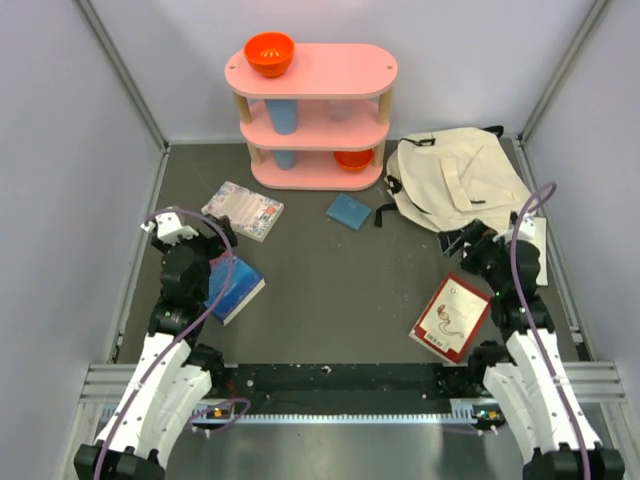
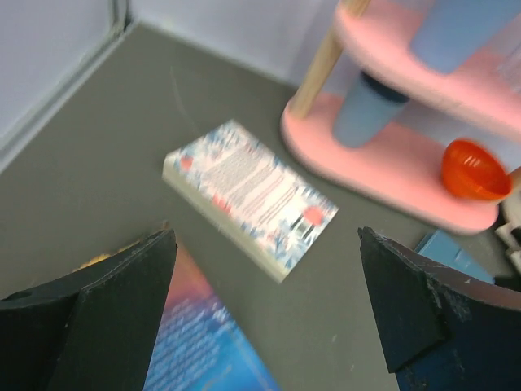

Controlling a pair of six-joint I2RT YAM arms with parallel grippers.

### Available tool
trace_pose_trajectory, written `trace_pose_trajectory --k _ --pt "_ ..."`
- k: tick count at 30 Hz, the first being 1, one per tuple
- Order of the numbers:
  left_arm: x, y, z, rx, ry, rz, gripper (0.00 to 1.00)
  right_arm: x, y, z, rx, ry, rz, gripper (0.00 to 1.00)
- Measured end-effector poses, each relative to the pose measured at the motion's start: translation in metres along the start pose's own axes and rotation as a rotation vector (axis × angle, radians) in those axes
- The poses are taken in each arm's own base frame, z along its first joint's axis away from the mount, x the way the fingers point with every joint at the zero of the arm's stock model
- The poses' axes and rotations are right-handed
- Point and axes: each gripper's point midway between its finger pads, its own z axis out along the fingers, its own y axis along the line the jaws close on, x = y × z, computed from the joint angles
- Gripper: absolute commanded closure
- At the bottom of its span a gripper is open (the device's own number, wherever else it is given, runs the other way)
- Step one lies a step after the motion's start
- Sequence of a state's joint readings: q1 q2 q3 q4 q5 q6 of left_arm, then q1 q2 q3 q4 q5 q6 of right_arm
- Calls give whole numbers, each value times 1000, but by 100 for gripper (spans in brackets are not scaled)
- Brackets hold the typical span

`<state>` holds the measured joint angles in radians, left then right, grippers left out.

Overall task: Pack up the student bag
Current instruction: Pick up the student bag at the center of the board.

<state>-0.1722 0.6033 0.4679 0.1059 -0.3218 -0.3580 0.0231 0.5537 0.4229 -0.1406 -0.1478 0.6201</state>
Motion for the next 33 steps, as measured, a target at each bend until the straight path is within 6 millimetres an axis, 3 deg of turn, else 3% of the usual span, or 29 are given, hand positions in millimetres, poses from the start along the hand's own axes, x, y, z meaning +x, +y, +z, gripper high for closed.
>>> trace_pose_trajectory --k 5,8,13,21,27,33 --pt "31 11 -14 -64 197 3 1 -8 0 17 75 78 29 1" --pt "25 0 -22 -39 248 -37 2 -25 12 21 63 75 3 1" --pt "18 -26 -33 91 340 4 1 -43 8 36 138 80 -2 1" --pt "63 -29 -56 158 539 6 1 -29 -18 50 253 163 75 3" --pt "61 -29 -62 167 536 3 1 -8 -36 70 319 244 194 1" --pt "59 -28 -65 167 531 3 1 16 -38 102 291 313 361 1"
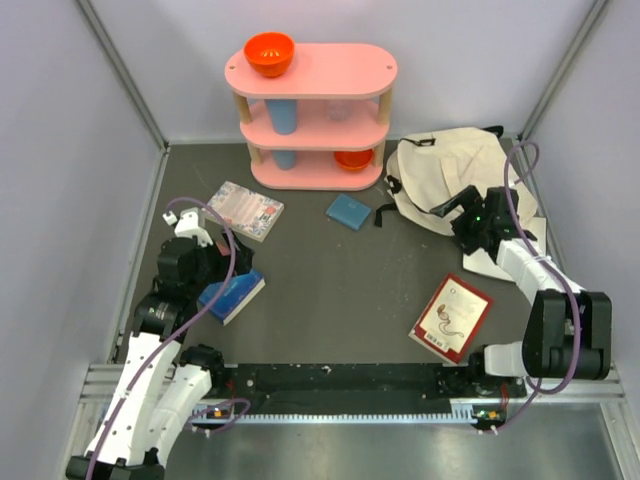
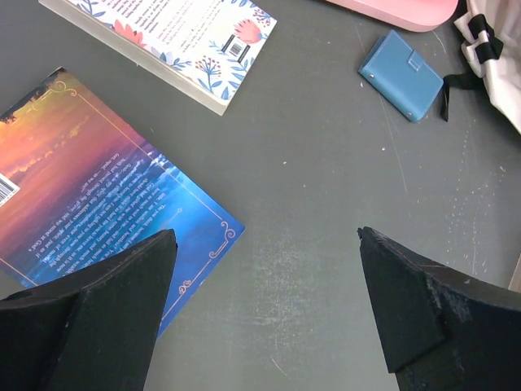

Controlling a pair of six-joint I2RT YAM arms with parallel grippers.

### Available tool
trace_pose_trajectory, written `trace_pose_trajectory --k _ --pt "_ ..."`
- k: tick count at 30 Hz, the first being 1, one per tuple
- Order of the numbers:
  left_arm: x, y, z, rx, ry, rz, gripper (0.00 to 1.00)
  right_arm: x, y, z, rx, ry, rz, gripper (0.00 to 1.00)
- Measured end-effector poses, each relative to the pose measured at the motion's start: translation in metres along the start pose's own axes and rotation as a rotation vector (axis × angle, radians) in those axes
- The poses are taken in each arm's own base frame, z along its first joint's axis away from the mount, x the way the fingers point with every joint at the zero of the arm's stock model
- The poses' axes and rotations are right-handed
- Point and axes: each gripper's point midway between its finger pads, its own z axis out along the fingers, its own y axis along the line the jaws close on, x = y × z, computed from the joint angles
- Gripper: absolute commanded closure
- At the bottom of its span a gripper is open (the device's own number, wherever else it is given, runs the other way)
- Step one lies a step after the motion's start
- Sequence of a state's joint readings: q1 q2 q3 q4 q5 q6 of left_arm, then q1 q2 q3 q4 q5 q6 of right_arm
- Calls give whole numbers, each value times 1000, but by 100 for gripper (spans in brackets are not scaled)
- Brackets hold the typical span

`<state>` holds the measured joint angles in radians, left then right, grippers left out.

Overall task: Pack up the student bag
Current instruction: Pick up the student bag at the center of the board.

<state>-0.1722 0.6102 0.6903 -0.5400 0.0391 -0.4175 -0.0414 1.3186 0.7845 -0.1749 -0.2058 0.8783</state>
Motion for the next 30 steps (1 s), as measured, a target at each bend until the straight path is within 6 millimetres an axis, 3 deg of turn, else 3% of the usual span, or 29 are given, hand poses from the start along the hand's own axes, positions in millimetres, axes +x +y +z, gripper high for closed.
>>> trace_pose_trajectory --k 4,13,15,19,20,22,23,24,26,27,30 --pt "0 1 -1 -4 -1 -3 1 5 -2 16 -16 20 88 1" --pt "1 0 -1 0 1 -5 1 -5 -5 38 3 -17 188 1" --pt "1 -1 -1 5 3 -7 1 -6 -7 49 23 -3 202 6" --pt "2 -2 -1 11 8 -8 1 -8 -9 61 42 10 207 29" --pt "2 -2 -1 12 9 -8 1 -8 -9 62 41 11 207 43" --pt "2 -2 -1 13 12 -8 1 -7 -8 64 33 15 197 60" --pt "3 -2 0 13 13 -9 1 -7 -7 64 25 18 193 85" --pt "3 -3 0 15 14 -9 1 -7 -6 65 16 20 185 93" --pt "3 -3 0 17 16 -8 2 -8 -1 66 -11 26 168 94" --pt "4 -3 0 18 19 -9 2 -8 2 67 -27 27 165 100" --pt "5 -3 1 17 24 -10 2 -9 7 68 -53 38 149 100"
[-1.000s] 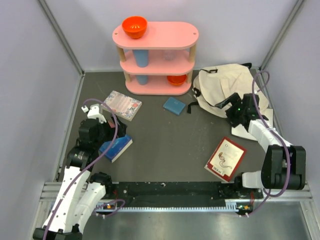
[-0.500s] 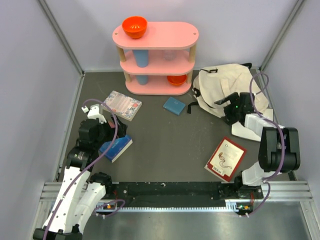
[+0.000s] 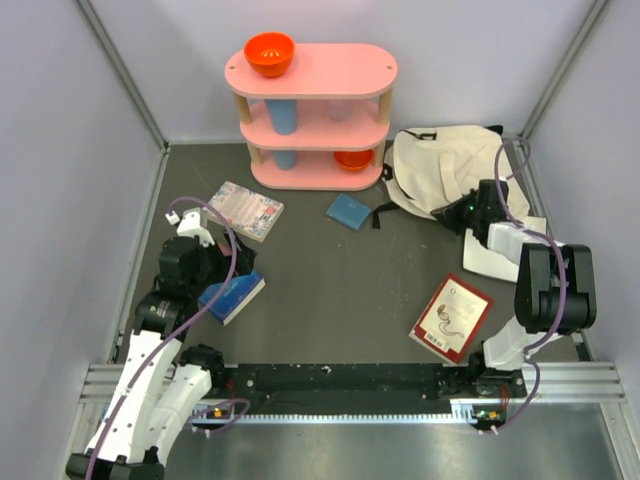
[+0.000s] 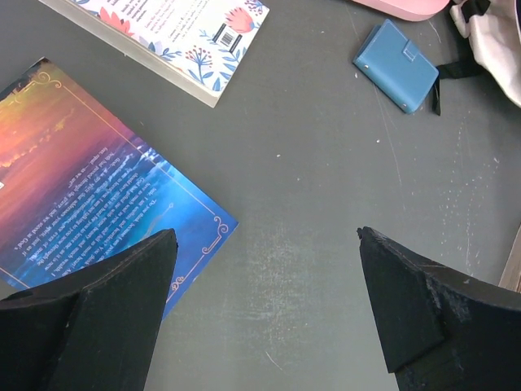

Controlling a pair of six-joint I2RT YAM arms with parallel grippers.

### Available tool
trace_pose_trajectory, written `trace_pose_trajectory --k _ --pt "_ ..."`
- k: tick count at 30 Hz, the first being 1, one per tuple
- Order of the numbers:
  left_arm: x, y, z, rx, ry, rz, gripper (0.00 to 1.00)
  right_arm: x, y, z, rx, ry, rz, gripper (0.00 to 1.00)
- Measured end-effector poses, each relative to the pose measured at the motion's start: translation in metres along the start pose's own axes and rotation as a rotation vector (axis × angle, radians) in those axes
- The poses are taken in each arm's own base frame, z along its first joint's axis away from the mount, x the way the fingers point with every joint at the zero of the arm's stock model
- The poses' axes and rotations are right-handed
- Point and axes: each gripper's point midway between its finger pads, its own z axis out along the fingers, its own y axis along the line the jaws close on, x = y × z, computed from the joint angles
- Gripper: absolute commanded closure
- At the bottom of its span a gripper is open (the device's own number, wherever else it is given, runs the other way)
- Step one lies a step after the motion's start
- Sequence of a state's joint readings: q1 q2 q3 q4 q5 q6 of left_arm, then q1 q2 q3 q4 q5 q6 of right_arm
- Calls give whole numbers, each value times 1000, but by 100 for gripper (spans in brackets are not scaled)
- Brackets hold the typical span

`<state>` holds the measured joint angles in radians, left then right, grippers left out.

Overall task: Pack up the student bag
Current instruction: Pick up the student bag at the center of the board.

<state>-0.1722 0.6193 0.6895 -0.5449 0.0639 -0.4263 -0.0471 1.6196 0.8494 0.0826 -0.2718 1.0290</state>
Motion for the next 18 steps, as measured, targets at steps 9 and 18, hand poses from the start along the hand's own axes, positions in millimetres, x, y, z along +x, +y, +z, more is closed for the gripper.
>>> trace_pose_trajectory --k 9,18 --pt "5 1 5 -5 23 -8 1 -16 34 -18 -66 -31 -136 100" --pt "15 -8 10 56 83 6 1 -34 101 -93 -218 -144 -323 100"
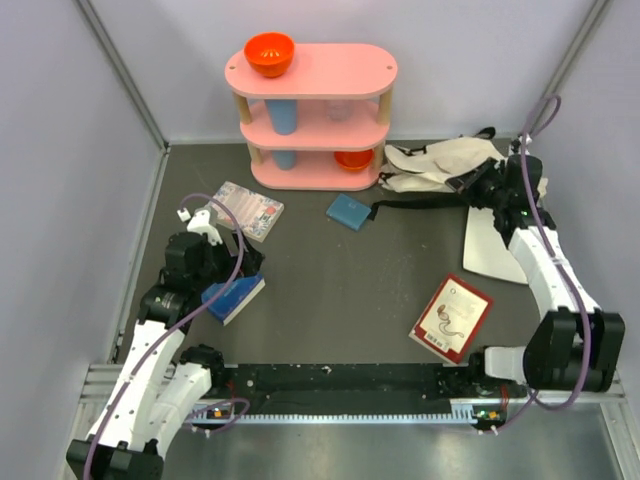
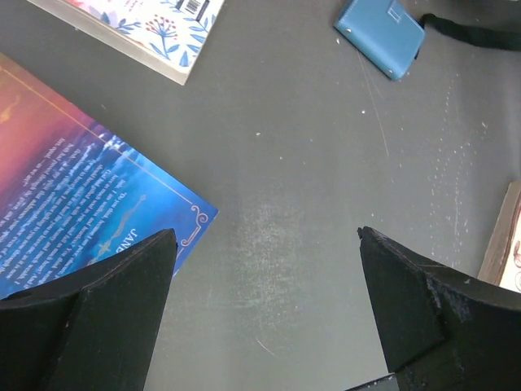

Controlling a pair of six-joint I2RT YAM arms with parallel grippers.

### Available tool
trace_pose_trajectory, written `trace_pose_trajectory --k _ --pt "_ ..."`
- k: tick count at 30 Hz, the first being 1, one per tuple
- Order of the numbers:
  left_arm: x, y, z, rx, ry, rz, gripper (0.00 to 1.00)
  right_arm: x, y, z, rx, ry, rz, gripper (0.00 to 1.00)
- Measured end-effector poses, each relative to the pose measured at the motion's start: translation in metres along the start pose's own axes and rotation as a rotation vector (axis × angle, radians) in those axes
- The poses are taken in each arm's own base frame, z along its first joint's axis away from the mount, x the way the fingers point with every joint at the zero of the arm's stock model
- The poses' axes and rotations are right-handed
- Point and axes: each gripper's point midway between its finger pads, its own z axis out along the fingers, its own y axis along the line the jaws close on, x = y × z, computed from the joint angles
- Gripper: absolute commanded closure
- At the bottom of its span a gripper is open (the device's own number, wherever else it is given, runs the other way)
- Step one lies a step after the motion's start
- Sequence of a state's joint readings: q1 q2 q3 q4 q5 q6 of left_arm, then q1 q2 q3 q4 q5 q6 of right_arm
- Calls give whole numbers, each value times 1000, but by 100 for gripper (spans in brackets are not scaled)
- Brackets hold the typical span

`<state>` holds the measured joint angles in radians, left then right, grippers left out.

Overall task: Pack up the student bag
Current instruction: Pick up the student bag at the center of the board, then place the student bag at the center of the board.

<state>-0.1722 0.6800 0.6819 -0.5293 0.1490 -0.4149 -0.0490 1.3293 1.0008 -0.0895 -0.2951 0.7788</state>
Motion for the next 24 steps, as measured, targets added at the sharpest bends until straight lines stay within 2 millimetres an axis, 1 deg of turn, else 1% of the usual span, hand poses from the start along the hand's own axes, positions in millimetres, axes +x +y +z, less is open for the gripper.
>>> trace_pose_trajectory --k 1,4,6,8,10,13,17,20,23,24 --pt "2 -1 1 9 9 2 1 0 7 -13 -14 0 -24 100" --pt "2 -4 1 23 15 6 1 4 23 -43 -65 1 -68 100" --pt "2 -5 1 30 14 7 1 13 33 -67 -113 7 -88 100" --pt "2 -6 1 34 17 9 1 28 40 -90 -165 28 -105 100" --pt "2 -6 1 38 17 10 1 43 45 -108 -212 62 -113 100" --pt "1 -7 1 43 14 13 1 68 47 -126 -274 134 -111 100" --pt "1 -7 1 44 14 15 1 98 50 -143 -339 252 -101 100" --pt "1 -7 2 45 11 15 1 119 63 -154 -404 337 -125 100" --pt "-2 -9 2 54 2 17 1 155 82 -171 -501 471 -176 100" --pt "-2 -10 2 57 1 18 1 162 86 -176 -526 501 -188 100"
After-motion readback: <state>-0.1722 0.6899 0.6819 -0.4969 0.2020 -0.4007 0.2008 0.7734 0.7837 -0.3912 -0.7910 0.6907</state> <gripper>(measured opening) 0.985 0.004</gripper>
